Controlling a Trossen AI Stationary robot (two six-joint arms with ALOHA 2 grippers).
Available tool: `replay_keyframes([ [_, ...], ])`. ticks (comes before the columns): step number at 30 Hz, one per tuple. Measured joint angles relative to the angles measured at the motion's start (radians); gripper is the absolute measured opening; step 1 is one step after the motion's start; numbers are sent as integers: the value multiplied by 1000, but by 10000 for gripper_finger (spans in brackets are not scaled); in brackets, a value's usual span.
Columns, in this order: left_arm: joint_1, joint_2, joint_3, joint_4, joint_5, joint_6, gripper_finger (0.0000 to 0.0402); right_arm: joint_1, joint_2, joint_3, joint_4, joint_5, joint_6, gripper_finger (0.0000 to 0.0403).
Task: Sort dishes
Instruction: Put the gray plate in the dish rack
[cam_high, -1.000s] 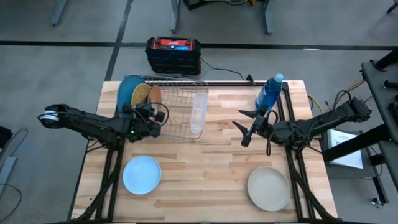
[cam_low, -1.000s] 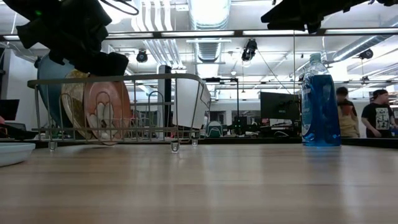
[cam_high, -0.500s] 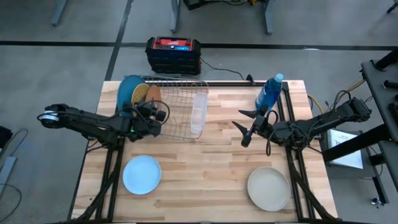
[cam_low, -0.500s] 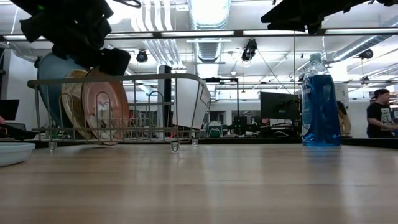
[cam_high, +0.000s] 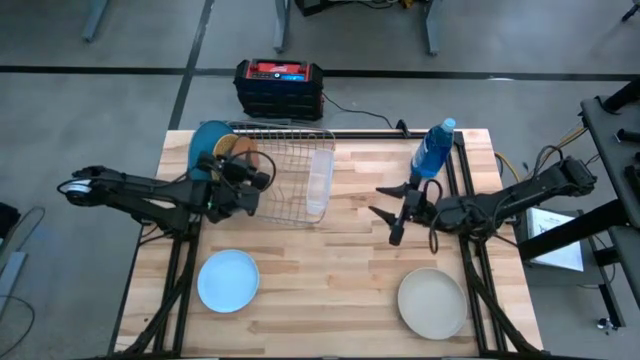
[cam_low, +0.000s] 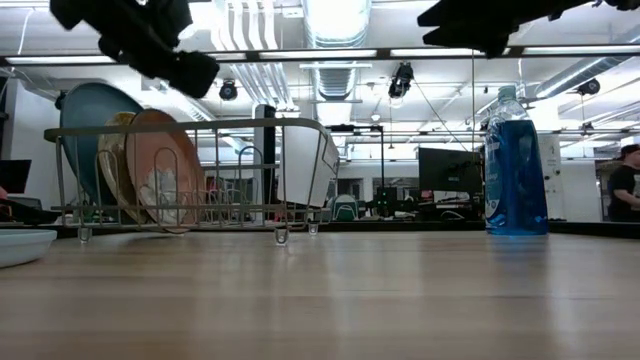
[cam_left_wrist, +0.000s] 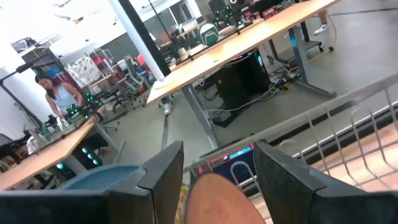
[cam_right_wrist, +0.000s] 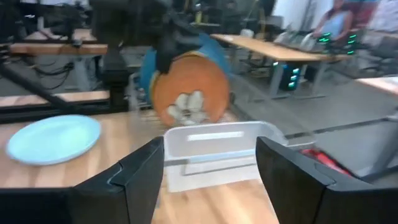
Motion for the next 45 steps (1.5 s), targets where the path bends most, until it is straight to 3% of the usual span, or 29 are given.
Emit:
replay_keyframes([
  [4,-3,0,76,-6,0,61,183,-10,67,0,36,-43,20,221],
  [7,-10,0,143,-17,13,102,183,-30,156,9,106,-147,20,204],
  [11,-29,0,241,-25,111,165,183,-53,289,82,140,-284,15,182],
  [17,-67,0,365,-86,216,194,183,-57,482,202,128,-367,-26,145],
  [23,-108,0,428,-165,217,194,183,-72,627,276,127,-374,-37,107],
  [32,-150,0,418,-176,218,193,183,-139,782,363,125,-394,-25,61],
  [45,-183,7,410,-299,238,34,183,-233,791,383,77,-387,43,4],
])
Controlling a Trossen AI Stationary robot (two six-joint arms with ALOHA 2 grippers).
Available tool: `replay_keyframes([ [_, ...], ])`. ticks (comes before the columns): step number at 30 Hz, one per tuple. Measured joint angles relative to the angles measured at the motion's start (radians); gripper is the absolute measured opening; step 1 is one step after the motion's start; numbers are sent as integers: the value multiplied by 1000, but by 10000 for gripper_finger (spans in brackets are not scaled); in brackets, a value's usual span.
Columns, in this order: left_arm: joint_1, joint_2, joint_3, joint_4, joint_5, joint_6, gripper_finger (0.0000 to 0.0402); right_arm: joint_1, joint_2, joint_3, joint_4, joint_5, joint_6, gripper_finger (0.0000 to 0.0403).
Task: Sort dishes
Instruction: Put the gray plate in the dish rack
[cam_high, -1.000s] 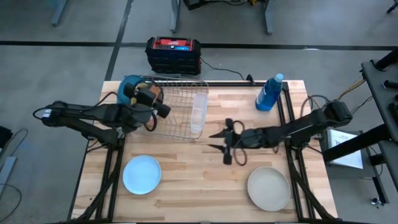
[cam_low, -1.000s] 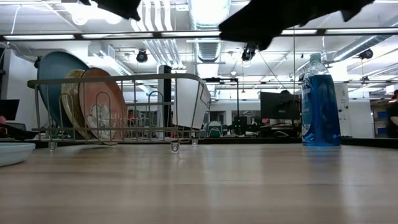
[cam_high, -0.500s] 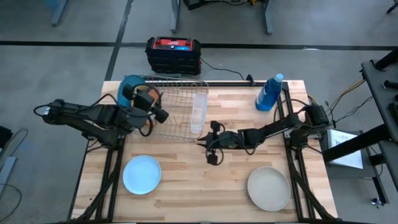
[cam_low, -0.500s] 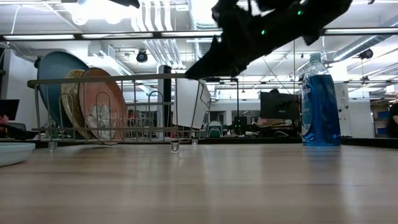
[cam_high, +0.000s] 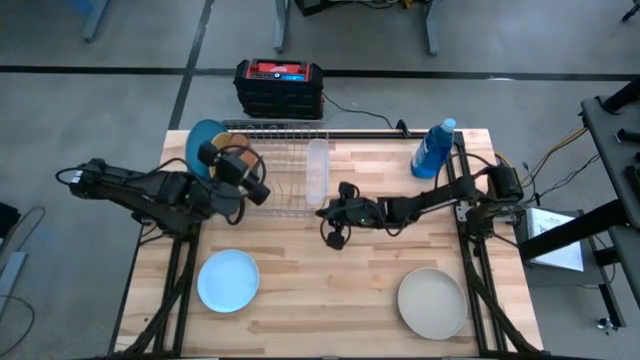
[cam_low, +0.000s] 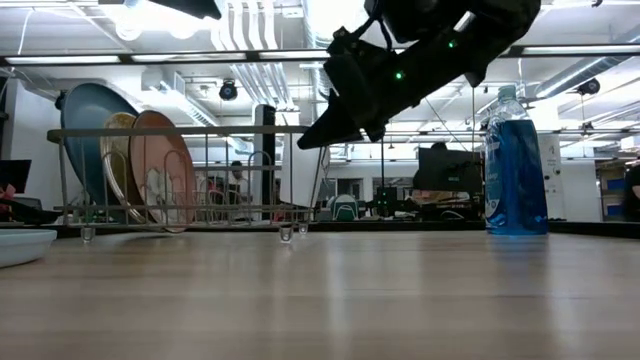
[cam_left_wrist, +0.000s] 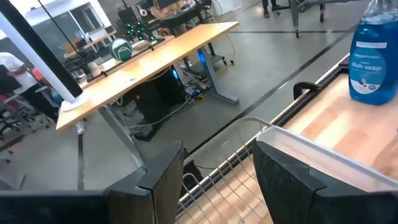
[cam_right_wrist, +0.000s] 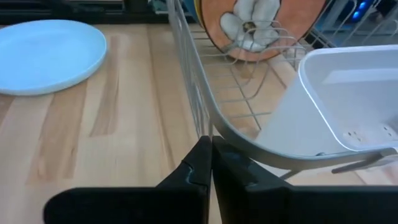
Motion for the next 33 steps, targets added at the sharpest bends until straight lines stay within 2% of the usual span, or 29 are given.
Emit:
replay_keyframes([
  [6,-10,9,0,-17,12,-29,183,0,-31,-1,-36,-60,11,3],
  [9,-19,14,0,-17,38,-29,183,15,-64,-1,-143,-68,28,1],
  [13,-43,28,0,6,135,-25,183,39,-116,-5,-317,-72,51,2],
  [17,-80,67,0,145,276,13,183,62,-190,-30,-450,-72,70,1],
  [20,-116,121,0,252,314,98,178,80,-265,-78,-483,-72,91,1],
  [25,-158,210,59,268,315,120,169,103,-424,-161,-556,-61,207,1],
  [33,-175,373,202,135,318,106,168,183,-636,-247,-891,-27,482,1],
])
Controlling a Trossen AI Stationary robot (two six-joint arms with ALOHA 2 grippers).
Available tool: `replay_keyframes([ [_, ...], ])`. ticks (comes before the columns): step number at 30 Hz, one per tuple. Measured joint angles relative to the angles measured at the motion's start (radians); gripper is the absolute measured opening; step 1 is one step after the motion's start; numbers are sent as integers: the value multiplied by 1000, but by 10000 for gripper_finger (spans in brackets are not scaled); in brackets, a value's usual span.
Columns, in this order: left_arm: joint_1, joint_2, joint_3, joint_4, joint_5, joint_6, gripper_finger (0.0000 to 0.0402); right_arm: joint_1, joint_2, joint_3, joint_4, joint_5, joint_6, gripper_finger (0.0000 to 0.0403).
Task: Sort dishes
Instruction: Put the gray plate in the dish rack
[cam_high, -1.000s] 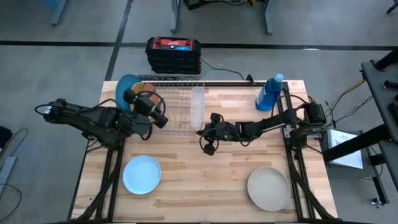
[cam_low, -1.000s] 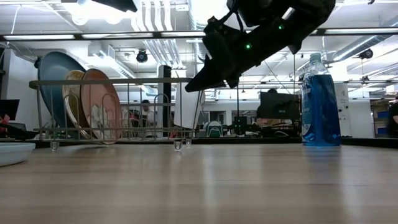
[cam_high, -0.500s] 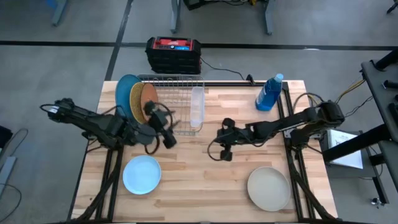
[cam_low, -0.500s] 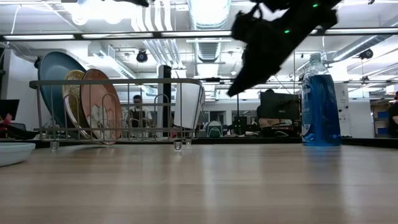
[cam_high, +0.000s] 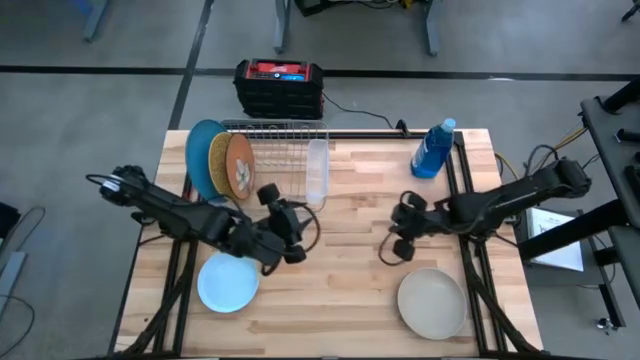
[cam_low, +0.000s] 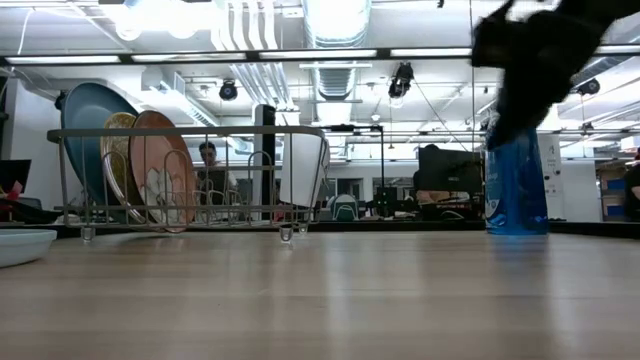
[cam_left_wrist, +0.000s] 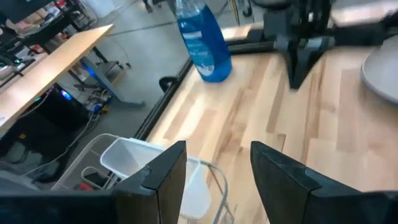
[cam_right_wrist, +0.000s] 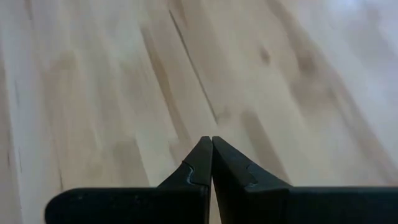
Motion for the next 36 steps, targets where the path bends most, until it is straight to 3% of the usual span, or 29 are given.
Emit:
replay_keyframes([
  [6,1,77,64,-36,1,-1,168,89,-99,-60,-144,-6,167,1],
  [11,-1,93,64,-64,2,-6,168,166,-143,-87,-155,-27,221,1],
  [14,-11,85,63,-108,23,-44,168,186,-145,-101,-130,12,236,2],
  [16,-22,79,67,-169,97,-92,168,187,-138,-111,-70,41,232,2],
  [21,-51,82,96,-353,399,-293,168,186,-100,-132,77,52,140,2],
  [24,-80,85,91,-440,439,-372,168,184,-75,-132,106,51,90,2],
  [26,-99,84,83,-435,439,-389,168,183,-70,-127,79,14,71,3],
  [32,-144,88,82,-398,378,-388,168,188,-79,-126,44,-247,37,7],
  [36,-154,88,82,-397,330,-386,168,214,-77,-129,5,-288,8,26],
])
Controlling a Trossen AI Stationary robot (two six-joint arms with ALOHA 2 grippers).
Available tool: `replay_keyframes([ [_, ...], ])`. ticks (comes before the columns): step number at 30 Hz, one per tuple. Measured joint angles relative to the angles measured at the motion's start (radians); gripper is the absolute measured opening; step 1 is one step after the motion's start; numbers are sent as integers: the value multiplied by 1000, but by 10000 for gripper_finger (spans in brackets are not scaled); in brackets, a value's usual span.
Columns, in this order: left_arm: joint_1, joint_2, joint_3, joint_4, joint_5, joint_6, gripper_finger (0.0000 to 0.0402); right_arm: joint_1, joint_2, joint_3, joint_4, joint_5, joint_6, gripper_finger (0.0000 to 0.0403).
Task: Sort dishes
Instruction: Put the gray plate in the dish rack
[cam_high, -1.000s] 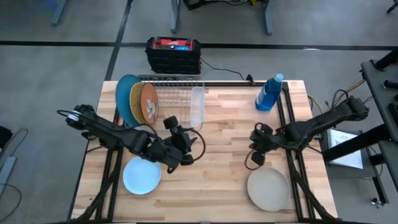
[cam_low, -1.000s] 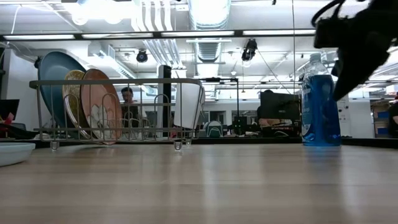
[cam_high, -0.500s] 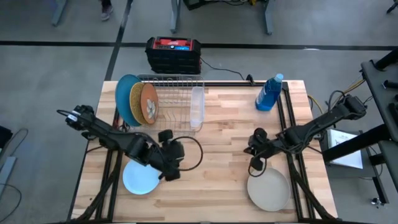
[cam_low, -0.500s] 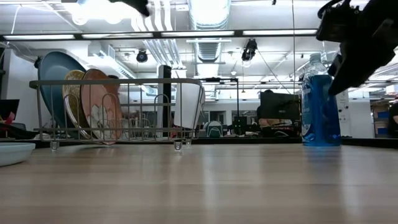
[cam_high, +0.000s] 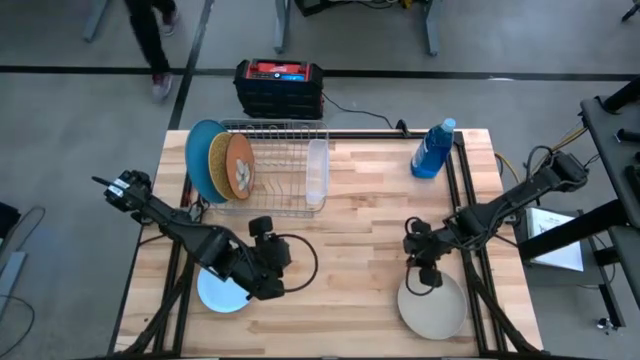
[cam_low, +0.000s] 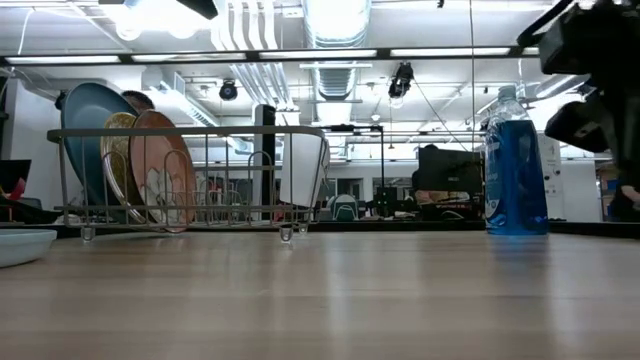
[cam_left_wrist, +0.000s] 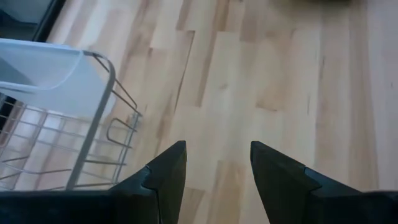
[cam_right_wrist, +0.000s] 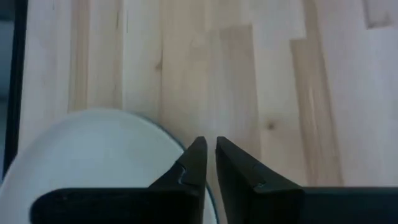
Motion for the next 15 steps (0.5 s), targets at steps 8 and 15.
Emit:
replay_keyframes([
  [8,-2,0,-1,0,-15,0,168,71,10,-10,-63,-1,-20,105],
  [15,-2,0,-3,2,-25,0,168,102,59,-13,-61,19,24,144],
])
